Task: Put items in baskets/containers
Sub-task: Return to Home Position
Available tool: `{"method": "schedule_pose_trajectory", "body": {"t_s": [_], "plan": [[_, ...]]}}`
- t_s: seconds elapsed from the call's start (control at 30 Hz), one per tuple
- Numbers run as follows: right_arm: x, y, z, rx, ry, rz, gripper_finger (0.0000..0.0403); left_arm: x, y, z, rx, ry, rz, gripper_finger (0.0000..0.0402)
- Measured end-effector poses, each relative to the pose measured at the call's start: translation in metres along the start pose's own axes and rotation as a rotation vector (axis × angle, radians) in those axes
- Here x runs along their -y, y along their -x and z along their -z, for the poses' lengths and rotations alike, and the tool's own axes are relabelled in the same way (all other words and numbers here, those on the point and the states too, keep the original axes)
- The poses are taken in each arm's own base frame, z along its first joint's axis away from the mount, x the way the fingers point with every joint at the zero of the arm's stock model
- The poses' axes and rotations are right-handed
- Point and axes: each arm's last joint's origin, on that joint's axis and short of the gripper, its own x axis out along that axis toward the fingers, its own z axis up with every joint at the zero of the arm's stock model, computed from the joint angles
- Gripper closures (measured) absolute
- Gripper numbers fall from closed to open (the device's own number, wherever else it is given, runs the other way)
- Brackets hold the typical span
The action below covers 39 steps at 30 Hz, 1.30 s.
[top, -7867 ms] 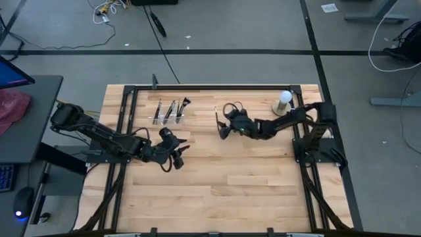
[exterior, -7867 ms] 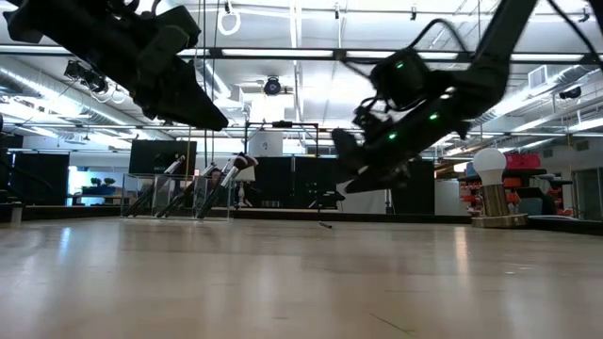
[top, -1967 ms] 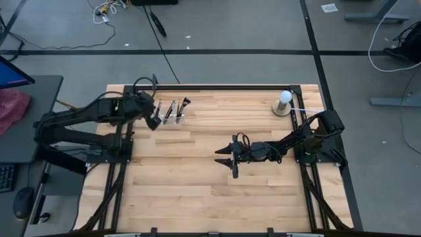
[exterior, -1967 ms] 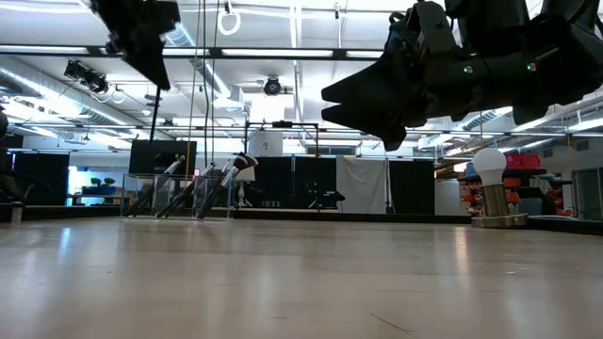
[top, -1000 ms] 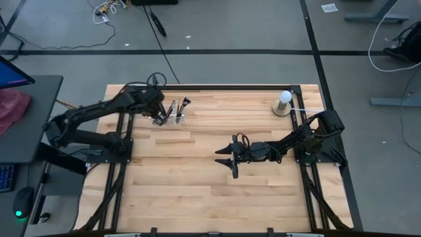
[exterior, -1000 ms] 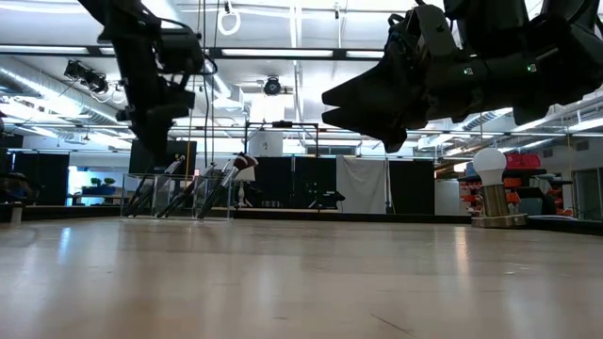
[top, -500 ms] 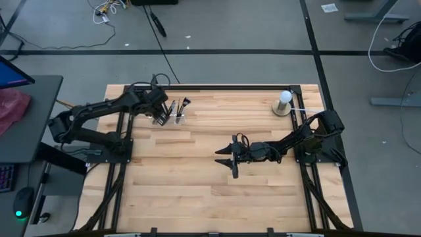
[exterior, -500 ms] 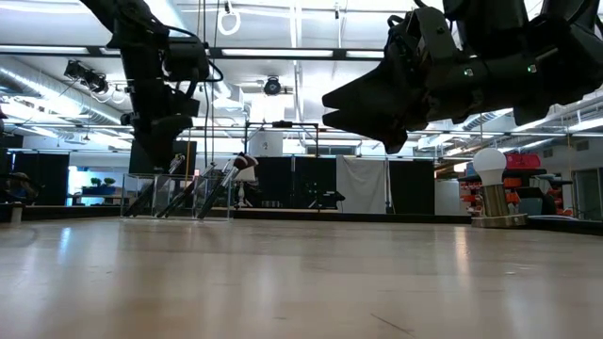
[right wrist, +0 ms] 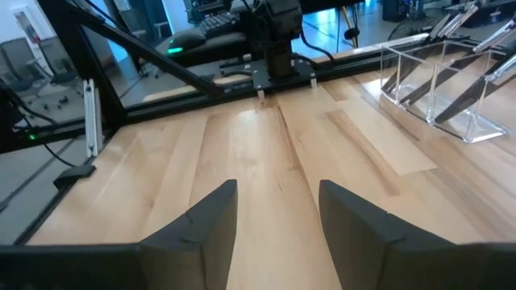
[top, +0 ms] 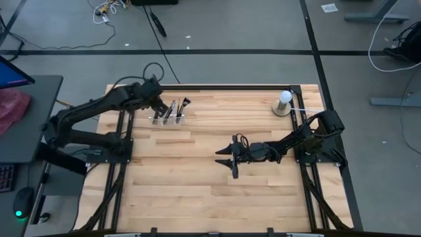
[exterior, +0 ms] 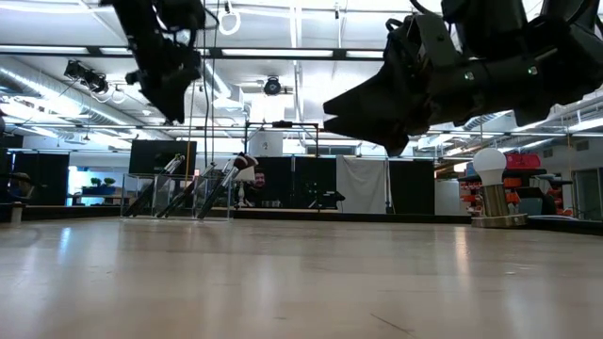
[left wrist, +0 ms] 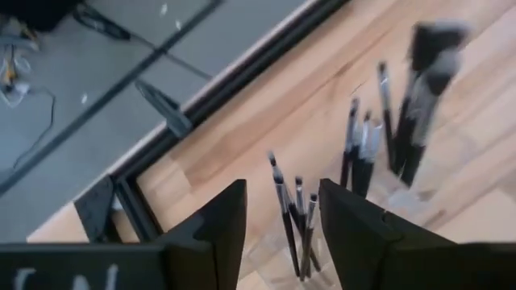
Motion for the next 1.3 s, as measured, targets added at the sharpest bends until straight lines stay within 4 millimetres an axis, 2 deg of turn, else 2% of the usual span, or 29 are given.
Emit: {"method": "schedule_pose_trajectory", "body": {"t_s": [0.13,0.23,0.33,0.47,0.63,0.8,0.93,1.1,1.3], "plan": [[-0.005,0.001,0.004,-0.034,0.023,-0.011,0.0227,0.003,0.021,0.009,0.099,0.011,0.037,0.0253],[-0.016,0.004,0.008,-0.051,0.07,-0.059,0.0227,0.014,0.027,0.031,0.15,0.007,0.095,0.026],[-0.022,0.008,0.008,-0.083,0.079,-0.074,0.0227,0.03,0.023,0.058,0.217,-0.004,0.178,0.0265],[-0.024,0.019,-0.005,-0.137,0.017,-0.062,0.0227,0.055,0.012,0.091,0.314,-0.028,0.328,0.0269],[-0.021,0.053,-0.033,-0.266,0.027,-0.036,0.0227,0.078,0.003,0.118,0.411,-0.05,0.468,0.0269],[-0.013,0.093,-0.062,-0.264,0.111,0.053,0.0227,0.088,0.003,0.127,0.492,-0.028,0.552,0.0269],[-0.003,0.121,-0.073,-0.217,0.16,0.145,0.0227,0.089,0.006,0.128,0.51,-0.03,0.546,0.0269],[0.01,0.152,-0.064,-0.115,0.184,0.12,0.0227,0.09,0.007,0.129,0.513,-0.035,0.547,0.0269],[0.024,0.176,-0.052,0.055,0.161,0.066,0.0227,0.09,0.007,0.129,0.517,-0.031,0.535,0.0269]]}}
